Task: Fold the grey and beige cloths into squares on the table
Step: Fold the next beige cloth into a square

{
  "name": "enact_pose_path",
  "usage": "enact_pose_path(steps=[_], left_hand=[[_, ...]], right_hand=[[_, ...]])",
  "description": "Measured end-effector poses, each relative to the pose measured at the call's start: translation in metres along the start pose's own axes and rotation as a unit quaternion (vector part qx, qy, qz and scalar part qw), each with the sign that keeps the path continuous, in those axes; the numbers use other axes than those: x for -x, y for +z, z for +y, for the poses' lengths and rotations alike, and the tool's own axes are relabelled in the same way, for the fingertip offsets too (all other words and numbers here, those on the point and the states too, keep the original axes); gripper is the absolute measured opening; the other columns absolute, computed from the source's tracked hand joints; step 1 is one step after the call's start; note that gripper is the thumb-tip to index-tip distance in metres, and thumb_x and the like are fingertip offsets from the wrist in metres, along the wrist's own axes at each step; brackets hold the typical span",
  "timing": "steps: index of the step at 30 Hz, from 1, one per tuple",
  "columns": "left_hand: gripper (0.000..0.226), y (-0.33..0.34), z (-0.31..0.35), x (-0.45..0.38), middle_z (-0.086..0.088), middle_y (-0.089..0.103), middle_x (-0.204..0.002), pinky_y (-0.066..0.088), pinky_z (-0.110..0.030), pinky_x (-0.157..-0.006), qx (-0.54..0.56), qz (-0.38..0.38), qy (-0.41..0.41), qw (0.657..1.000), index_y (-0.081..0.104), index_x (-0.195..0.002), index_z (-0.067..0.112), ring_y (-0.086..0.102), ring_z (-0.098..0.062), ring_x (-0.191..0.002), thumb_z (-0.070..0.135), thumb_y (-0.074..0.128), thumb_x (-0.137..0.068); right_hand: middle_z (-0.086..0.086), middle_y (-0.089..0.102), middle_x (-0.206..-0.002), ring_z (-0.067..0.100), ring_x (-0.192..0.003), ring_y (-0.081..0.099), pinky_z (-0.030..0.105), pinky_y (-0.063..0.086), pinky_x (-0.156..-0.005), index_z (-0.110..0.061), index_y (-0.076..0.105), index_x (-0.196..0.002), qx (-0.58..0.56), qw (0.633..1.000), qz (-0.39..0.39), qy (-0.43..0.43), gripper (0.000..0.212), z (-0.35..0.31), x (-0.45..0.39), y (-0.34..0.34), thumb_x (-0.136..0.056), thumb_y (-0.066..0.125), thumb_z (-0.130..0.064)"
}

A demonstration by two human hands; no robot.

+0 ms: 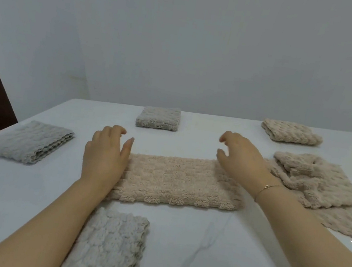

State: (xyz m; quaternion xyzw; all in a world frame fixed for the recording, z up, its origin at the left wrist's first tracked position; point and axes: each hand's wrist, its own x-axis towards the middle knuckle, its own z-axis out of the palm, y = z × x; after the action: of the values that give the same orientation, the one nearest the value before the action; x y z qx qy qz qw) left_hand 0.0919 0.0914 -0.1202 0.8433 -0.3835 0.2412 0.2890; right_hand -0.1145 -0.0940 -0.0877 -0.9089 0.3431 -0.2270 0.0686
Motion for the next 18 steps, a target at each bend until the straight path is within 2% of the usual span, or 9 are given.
enact_pose_path(steps=[2, 3, 5, 7, 9, 12, 18], left_hand=[[0.042, -0.011, 0.016, 0.001, -0.006, 0.057, -0.125, 0.038, -0.042, -0.091, 0.000, -0.016, 0.083, 0.996, 0.057, -0.120, 0.013, 0.047, -0.027, -0.117, 0.040, 0.034, -0.097], [0.052, -0.014, 0.025, 0.004, -0.004, 0.052, -0.134, 0.035, -0.042, -0.097, -0.002, -0.056, 0.129, 0.990, 0.056, -0.123, 0.017, 0.042, -0.025, -0.126, 0.046, 0.024, -0.094], [0.073, -0.011, 0.037, 0.014, 0.004, 0.028, -0.154, 0.020, -0.039, -0.112, -0.027, -0.171, 0.203, 0.964, 0.042, -0.139, 0.024, 0.020, -0.017, -0.143, 0.055, 0.003, -0.086], [0.071, 0.002, 0.036, 0.022, 0.010, 0.004, -0.160, 0.002, -0.035, -0.117, -0.041, -0.284, 0.188, 0.939, 0.019, -0.150, 0.027, -0.002, -0.008, -0.146, 0.057, -0.002, -0.089], [0.059, 0.010, 0.029, 0.024, 0.010, -0.003, -0.160, -0.004, -0.035, -0.118, -0.037, -0.363, 0.134, 0.921, 0.006, -0.152, 0.028, -0.007, -0.005, -0.146, 0.052, 0.008, -0.098], [0.057, 0.013, 0.021, 0.023, 0.010, -0.002, -0.160, -0.004, -0.036, -0.119, -0.037, -0.361, 0.108, 0.925, 0.004, -0.152, 0.029, -0.007, -0.006, -0.146, 0.049, 0.012, -0.100], [0.058, 0.015, 0.016, 0.023, 0.010, 0.001, -0.160, -0.002, -0.038, -0.119, -0.052, -0.350, 0.087, 0.931, 0.005, -0.152, 0.030, -0.004, -0.008, -0.146, 0.052, 0.012, -0.099]], right_hand=[[0.006, 0.045, -0.142, 0.021, -0.130, 0.040, 0.034, 0.034, -0.105, -0.011, 0.046, -0.136, -0.008, 0.997, -0.040, -0.071, 0.039, -0.024, 0.007, 0.004, -0.099, 0.040, -0.024], [0.006, 0.039, -0.148, 0.020, -0.136, 0.033, 0.033, 0.026, -0.111, -0.010, 0.043, -0.139, 0.000, 0.993, -0.069, -0.100, 0.041, -0.036, 0.011, 0.009, -0.101, 0.036, -0.025], [0.009, 0.031, -0.153, 0.022, -0.141, 0.025, 0.028, 0.016, -0.113, -0.006, 0.038, -0.141, 0.017, 0.983, -0.117, -0.140, 0.045, -0.049, 0.020, 0.024, -0.103, 0.030, -0.027], [0.010, 0.022, -0.157, 0.020, -0.145, 0.017, 0.027, 0.009, -0.116, -0.004, 0.028, -0.146, 0.027, 0.976, -0.166, -0.137, 0.051, -0.048, 0.027, 0.039, -0.104, 0.025, -0.031], [0.005, 0.009, -0.160, 0.015, -0.147, 0.006, 0.029, 0.001, -0.118, -0.010, 0.014, -0.151, 0.029, 0.974, -0.193, -0.111, 0.056, -0.041, 0.030, 0.049, -0.103, 0.020, -0.039], [0.001, 0.004, -0.161, 0.013, -0.147, 0.000, 0.031, -0.003, -0.118, -0.015, 0.008, -0.152, 0.030, 0.976, -0.194, -0.091, 0.061, -0.034, 0.032, 0.051, -0.101, 0.019, -0.046], [-0.002, 0.004, -0.161, 0.010, -0.147, 0.000, 0.030, -0.003, -0.119, -0.016, 0.007, -0.153, 0.038, 0.979, -0.195, -0.052, 0.068, -0.013, 0.037, 0.041, -0.098, 0.018, -0.055]])
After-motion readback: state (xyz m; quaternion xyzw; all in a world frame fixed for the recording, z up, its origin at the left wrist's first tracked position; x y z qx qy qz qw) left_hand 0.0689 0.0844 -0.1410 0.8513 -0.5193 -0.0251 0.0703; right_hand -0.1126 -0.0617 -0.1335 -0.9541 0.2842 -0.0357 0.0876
